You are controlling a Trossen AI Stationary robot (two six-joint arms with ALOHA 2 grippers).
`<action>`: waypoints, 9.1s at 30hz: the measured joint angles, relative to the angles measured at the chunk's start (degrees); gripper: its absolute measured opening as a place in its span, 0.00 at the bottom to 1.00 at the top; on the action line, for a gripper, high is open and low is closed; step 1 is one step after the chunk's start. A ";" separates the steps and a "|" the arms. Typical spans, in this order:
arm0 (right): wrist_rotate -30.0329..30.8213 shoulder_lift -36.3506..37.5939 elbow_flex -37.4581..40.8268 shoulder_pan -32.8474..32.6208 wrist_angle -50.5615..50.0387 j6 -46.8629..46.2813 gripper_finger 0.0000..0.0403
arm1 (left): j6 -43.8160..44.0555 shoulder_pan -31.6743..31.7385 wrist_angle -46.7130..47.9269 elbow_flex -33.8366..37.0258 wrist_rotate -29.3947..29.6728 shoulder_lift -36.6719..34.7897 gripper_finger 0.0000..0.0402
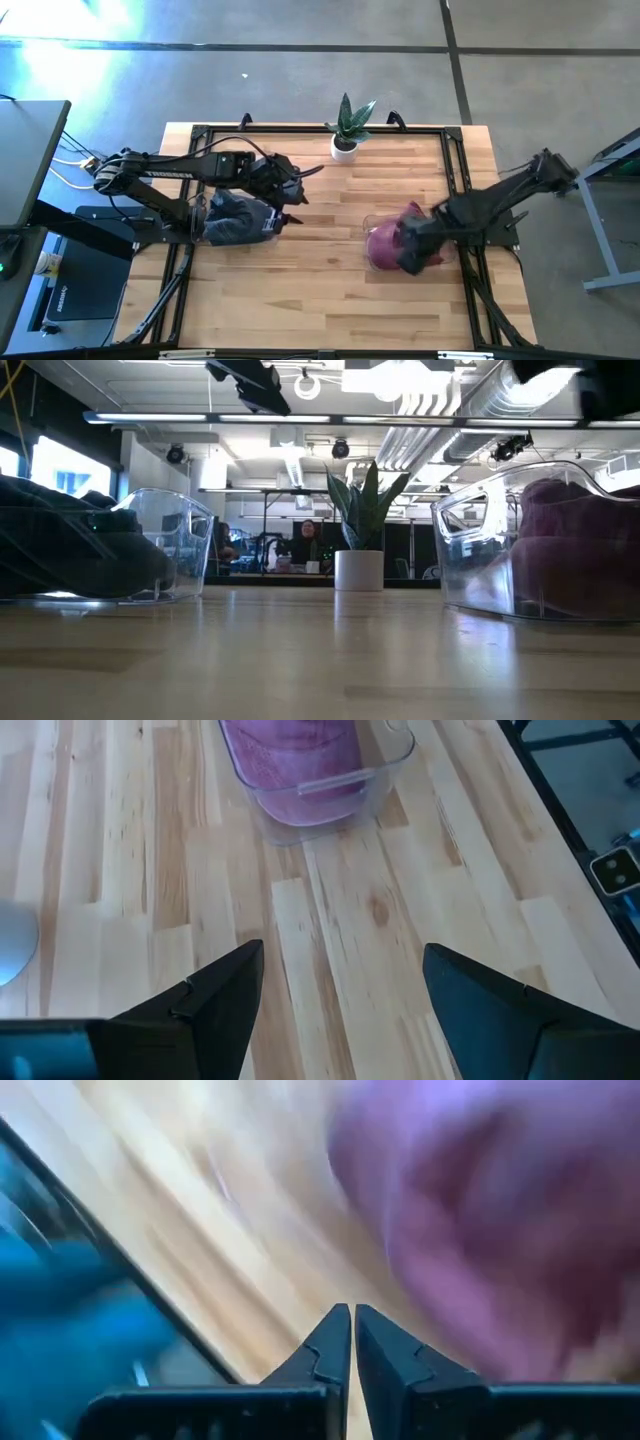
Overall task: Pick & Place hat
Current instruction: Put the red cap into the right transparent bin, then return to Home Position
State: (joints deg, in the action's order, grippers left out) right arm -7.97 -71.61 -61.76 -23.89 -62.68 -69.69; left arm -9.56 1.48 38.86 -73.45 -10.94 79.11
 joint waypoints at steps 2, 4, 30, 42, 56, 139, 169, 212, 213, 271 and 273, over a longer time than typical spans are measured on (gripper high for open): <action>5.31 0.02 -2.02 3.95 1.32 1.70 0.03 | 0.61 0.00 -0.64 0.00 0.00 0.00 0.67; 10.05 0.02 -2.84 9.03 1.43 2.51 0.01 | 0.90 0.00 -1.37 0.00 0.02 0.00 0.67; 4.60 -0.02 10.45 23.08 -10.79 3.74 0.01 | 6.36 0.00 -4.88 0.00 0.16 0.00 0.67; 4.57 0.06 2.01 13.67 0.81 7.97 0.00 | 6.41 0.00 -3.48 0.00 2.51 -0.02 0.67; 6.68 -0.02 4.75 6.48 -3.45 -0.82 0.00 | 5.46 0.00 -2.19 0.00 2.62 -0.02 0.67; -0.80 51.17 61.05 29.23 98.84 42.31 0.00 | 24.14 8.28 3.36 0.00 8.98 -19.07 0.00; 6.02 71.28 61.20 26.71 64.08 48.60 0.00 | 29.37 8.28 20.58 0.07 22.12 -42.75 0.00; 8.50 68.81 61.20 26.74 63.98 49.18 0.00 | 21.33 8.26 -35.91 67.31 8.92 -78.77 0.00; 8.50 68.81 61.20 26.75 63.98 49.18 0.00 | 21.81 8.26 -37.00 68.27 8.31 -78.79 0.00; 8.42 68.19 61.22 26.76 64.27 49.18 0.00 | 9.77 -6.01 -38.48 72.35 11.29 -78.75 0.00; 8.42 68.19 61.22 26.76 64.24 49.19 0.00 | 9.79 -6.01 -38.48 72.35 11.23 -78.75 0.00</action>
State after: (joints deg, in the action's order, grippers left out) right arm 0.45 -3.42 -0.54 2.87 1.56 -20.50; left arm 0.22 -4.54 0.38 -1.10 0.30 0.36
